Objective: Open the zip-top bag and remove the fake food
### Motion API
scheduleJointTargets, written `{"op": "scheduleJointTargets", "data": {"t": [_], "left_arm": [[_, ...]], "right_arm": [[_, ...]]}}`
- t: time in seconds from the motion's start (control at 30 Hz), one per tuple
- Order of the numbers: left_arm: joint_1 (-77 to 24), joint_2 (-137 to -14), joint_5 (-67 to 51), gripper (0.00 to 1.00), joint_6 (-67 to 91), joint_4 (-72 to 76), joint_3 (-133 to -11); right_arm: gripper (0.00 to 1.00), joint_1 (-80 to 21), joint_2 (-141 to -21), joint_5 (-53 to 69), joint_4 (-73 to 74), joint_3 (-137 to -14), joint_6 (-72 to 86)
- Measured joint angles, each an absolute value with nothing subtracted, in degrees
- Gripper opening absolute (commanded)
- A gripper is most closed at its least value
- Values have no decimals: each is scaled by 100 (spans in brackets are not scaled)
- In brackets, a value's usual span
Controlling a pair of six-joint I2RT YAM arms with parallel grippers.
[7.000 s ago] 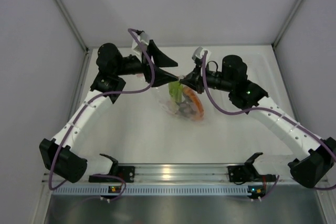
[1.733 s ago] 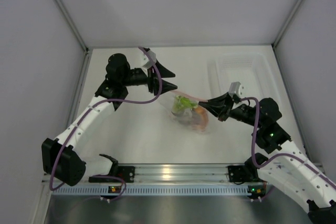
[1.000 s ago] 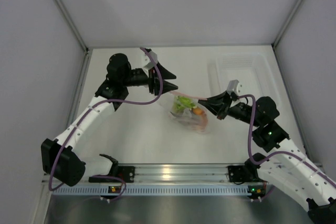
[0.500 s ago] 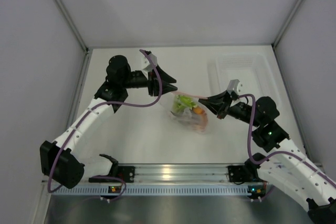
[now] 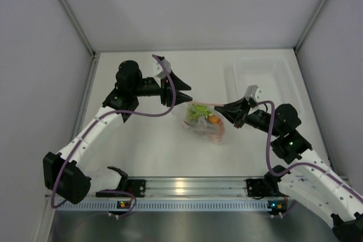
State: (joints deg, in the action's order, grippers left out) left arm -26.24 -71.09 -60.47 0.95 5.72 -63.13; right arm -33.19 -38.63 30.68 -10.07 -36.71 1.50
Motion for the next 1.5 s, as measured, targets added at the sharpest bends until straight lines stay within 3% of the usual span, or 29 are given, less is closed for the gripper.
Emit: {"op": "scheduleJointTargets", "data": {"t": [1.5], "left_arm": [[-2733,-6764,-5151,46,-156,91,-6289]], "right_arm": [[0,-3319,-3948,3122,-1249,-3601,152]]}}
